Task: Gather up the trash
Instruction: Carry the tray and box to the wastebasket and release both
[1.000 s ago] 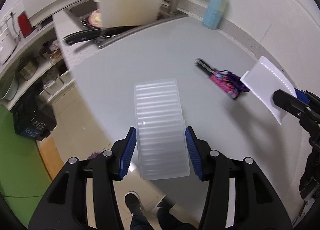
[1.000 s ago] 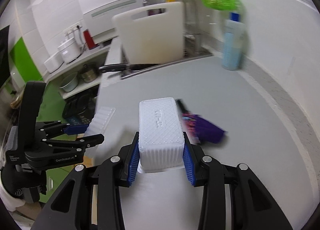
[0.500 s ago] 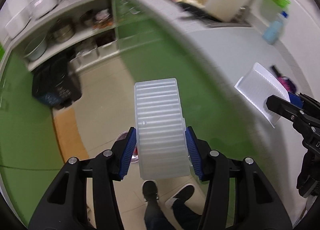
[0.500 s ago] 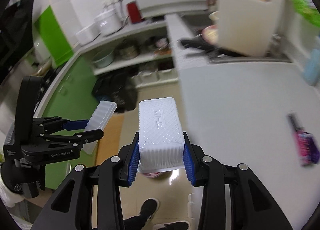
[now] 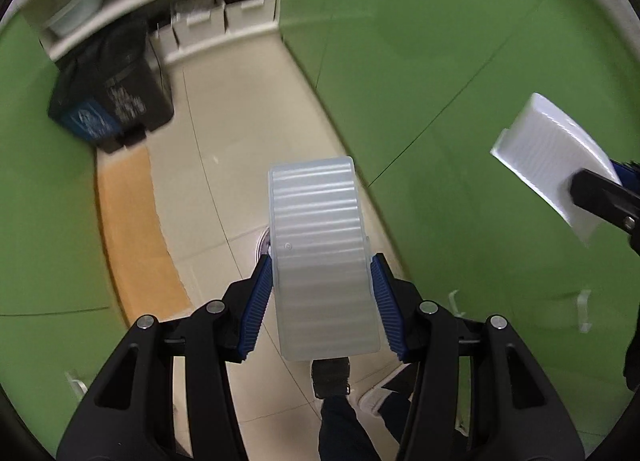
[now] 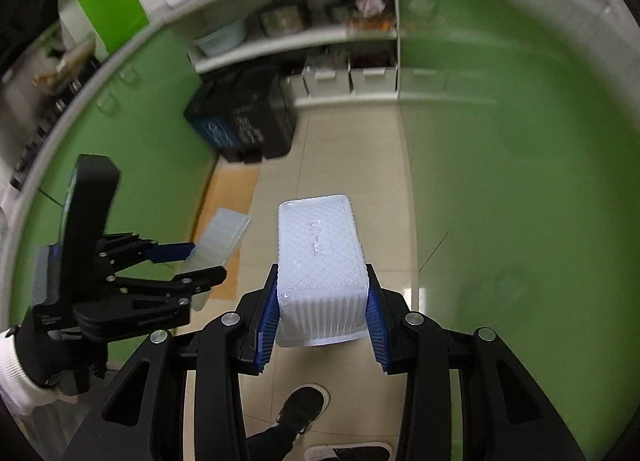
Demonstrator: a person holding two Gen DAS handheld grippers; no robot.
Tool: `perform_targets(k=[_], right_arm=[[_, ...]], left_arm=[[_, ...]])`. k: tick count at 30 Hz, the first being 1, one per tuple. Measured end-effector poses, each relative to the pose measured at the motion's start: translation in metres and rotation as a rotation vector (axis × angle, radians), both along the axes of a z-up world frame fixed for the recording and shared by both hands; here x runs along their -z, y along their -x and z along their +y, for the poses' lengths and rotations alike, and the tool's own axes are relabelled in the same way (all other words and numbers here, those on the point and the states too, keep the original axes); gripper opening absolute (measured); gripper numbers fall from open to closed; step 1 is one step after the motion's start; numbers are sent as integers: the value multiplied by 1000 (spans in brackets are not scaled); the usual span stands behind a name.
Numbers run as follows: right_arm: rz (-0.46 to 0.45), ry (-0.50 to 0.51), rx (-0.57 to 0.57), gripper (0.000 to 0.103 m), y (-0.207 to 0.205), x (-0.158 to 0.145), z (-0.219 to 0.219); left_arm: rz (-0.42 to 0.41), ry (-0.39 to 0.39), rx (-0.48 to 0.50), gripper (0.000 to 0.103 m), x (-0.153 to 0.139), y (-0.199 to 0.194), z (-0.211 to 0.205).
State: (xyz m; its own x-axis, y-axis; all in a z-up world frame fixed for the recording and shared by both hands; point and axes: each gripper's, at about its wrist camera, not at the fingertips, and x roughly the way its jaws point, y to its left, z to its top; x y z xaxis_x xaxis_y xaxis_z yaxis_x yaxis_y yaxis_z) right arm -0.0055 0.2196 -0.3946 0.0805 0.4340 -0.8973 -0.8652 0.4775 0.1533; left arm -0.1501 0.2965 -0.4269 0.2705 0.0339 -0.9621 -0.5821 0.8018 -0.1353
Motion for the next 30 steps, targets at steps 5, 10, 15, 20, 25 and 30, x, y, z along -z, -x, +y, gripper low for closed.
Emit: perform_targets(k=[5, 10, 15, 20, 25, 30], right_arm=[[20, 53, -3, 38, 0, 78, 4], [40, 88, -2, 38, -1, 131, 3], [54, 120, 1, 38, -1, 164, 5], [73, 140, -18, 38, 1, 177, 17], [99, 157, -68, 38, 14, 187, 41], [124, 180, -117, 38, 26, 210, 66]], left_arm=[[29, 33, -11, 50, 99, 1, 15], [26, 58, -4, 51, 155, -3, 22], [14, 83, -4, 90, 193, -4, 31], [21, 71, -23, 100, 192, 1, 36], [33, 66, -70, 100, 174, 22, 51], [15, 66, -165, 100, 148, 62, 69]])
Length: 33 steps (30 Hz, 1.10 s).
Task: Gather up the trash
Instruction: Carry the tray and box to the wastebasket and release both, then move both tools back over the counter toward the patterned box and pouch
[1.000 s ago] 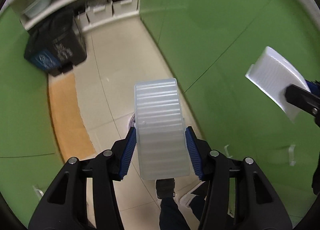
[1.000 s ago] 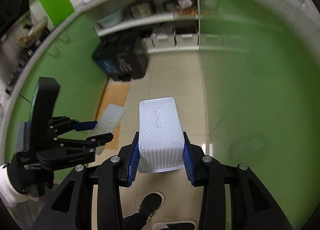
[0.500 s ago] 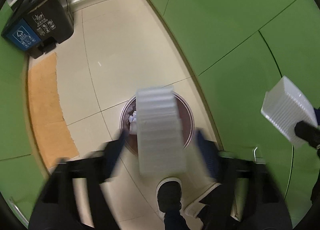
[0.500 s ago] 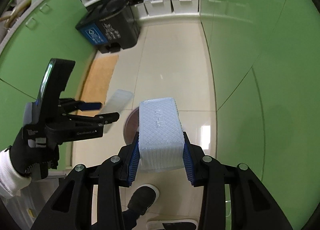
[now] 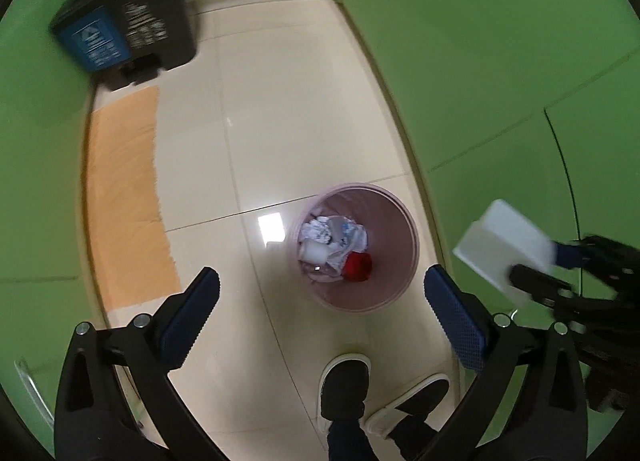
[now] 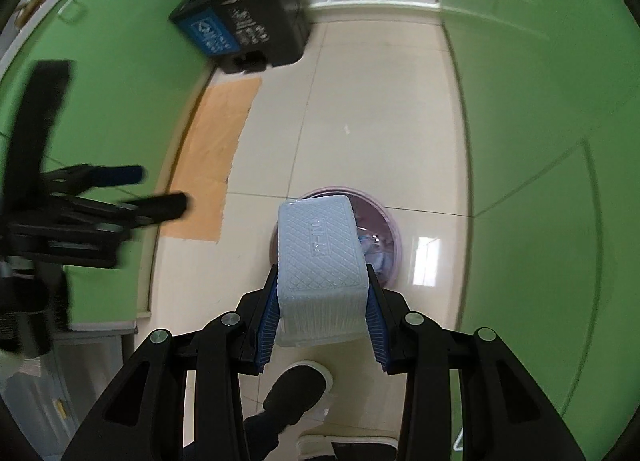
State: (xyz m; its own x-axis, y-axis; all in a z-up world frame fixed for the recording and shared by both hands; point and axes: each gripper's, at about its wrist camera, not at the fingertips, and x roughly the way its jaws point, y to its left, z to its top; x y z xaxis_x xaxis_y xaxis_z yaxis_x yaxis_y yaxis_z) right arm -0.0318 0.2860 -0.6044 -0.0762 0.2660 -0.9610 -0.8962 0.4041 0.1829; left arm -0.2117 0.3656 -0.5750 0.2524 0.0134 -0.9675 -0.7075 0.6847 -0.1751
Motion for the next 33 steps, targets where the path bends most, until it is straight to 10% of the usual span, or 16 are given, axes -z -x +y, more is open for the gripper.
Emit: perform_targets(k=[5, 8, 15, 33], right_arm=[[-2, 20, -23, 46, 4, 22, 22], [-23, 11, -19, 92, 4, 20, 25], [-34, 18, 10, 96, 4, -12, 19], [-124, -203, 225, 97, -13, -310, -86]], left_arm=[[-4, -10, -48, 100, -13, 32, 6], [-8, -9, -79, 100, -17, 45, 8], [-22, -12, -94, 100, -45, 51, 5], [-178, -137, 47, 100, -306, -12, -57]])
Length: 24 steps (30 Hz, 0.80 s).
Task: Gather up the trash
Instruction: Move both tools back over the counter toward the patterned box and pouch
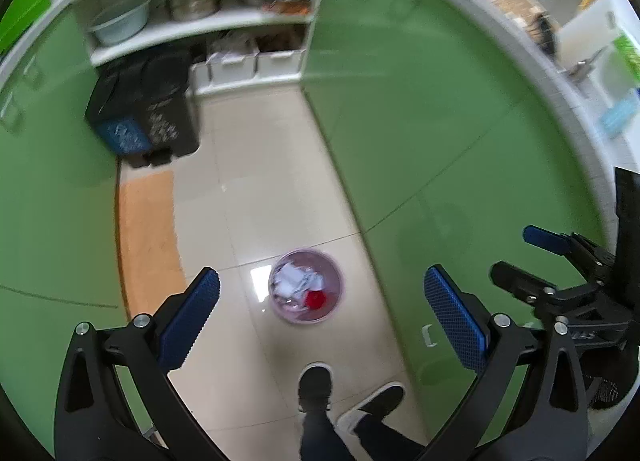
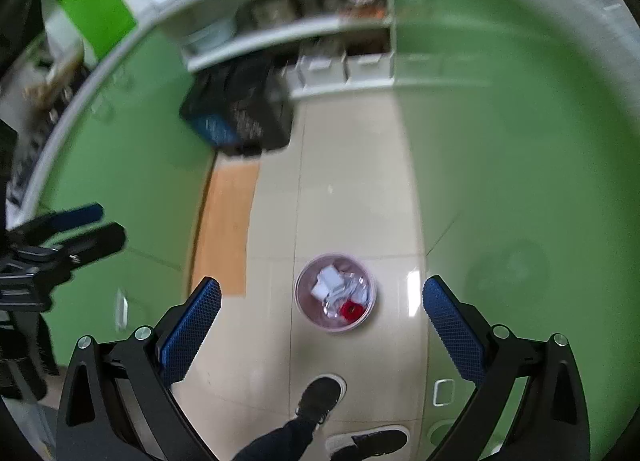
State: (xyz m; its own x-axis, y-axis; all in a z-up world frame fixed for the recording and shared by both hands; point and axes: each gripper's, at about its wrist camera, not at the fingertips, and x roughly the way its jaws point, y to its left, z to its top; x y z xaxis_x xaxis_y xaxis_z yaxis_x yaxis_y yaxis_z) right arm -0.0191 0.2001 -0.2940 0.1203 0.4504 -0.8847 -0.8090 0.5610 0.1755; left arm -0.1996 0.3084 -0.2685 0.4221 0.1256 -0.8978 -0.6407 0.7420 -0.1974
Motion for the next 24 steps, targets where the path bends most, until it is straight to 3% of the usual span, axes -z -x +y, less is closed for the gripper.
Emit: perform_targets(k=[6, 10, 15, 24], right_arm=[[-113, -82, 119, 97, -16, -101, -80], [-165, -101, 220, 97, -32, -142, -140], [-213, -112, 348, 97, -45, -173, -216], [-260, -99, 520, 97, -72, -190, -315]], left_arm=[[-88, -39, 111, 100, -88, -42, -49], [-141, -50, 185, 100, -131, -74, -81], [-186, -54, 279, 100, -166, -117, -121], [-230, -24, 435, 100, -187, -187, -203]])
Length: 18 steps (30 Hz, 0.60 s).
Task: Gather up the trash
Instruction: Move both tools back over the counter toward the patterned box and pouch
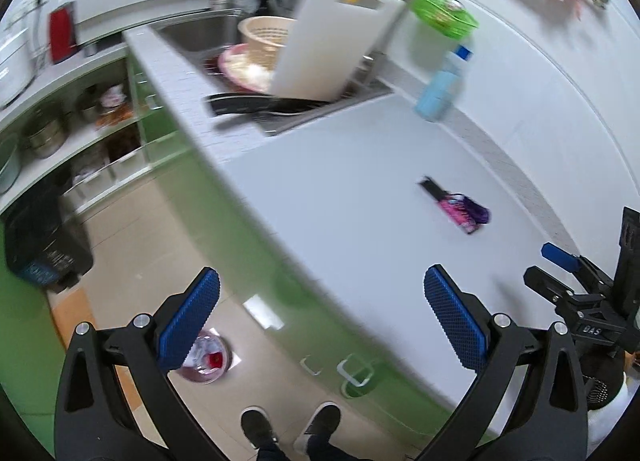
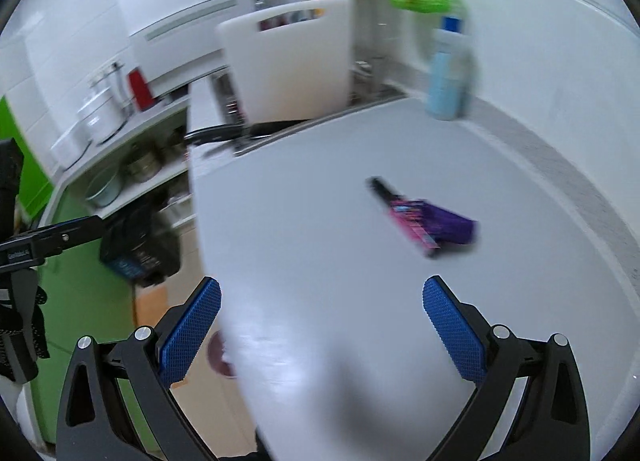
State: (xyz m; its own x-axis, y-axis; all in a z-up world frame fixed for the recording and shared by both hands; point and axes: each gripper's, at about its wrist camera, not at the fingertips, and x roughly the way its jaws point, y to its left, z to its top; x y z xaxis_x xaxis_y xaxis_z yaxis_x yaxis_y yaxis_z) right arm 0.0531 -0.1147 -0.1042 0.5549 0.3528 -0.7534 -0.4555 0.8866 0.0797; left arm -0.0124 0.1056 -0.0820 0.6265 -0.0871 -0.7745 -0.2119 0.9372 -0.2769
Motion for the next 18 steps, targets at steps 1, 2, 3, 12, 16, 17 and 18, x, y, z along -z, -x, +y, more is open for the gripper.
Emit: perform_targets(k=[1, 2, 3, 12, 16, 17, 18], right_arm=[[0, 3, 17, 97, -6, 1, -9], [2, 5, 28, 97, -12, 1, -17], [4, 5, 34, 97, -16, 3, -22], [36, 34, 35, 97, -75, 22, -58], [65, 50, -7, 97, -100, 37, -56], [75, 55, -23, 97, -106, 42, -54], [80, 59, -32, 97, -110, 45, -53]], left_arm=[[1, -1, 12, 100, -1, -7, -7], [4, 3, 29, 100, -1, -18, -18], [7, 5, 43, 100, 0, -26, -26], [59, 11, 100, 100, 17, -87, -79], [74, 11, 100, 100, 22, -100, -91], [78, 10, 98, 100, 23, -103, -94], [83, 12, 94, 100, 25, -105, -95]])
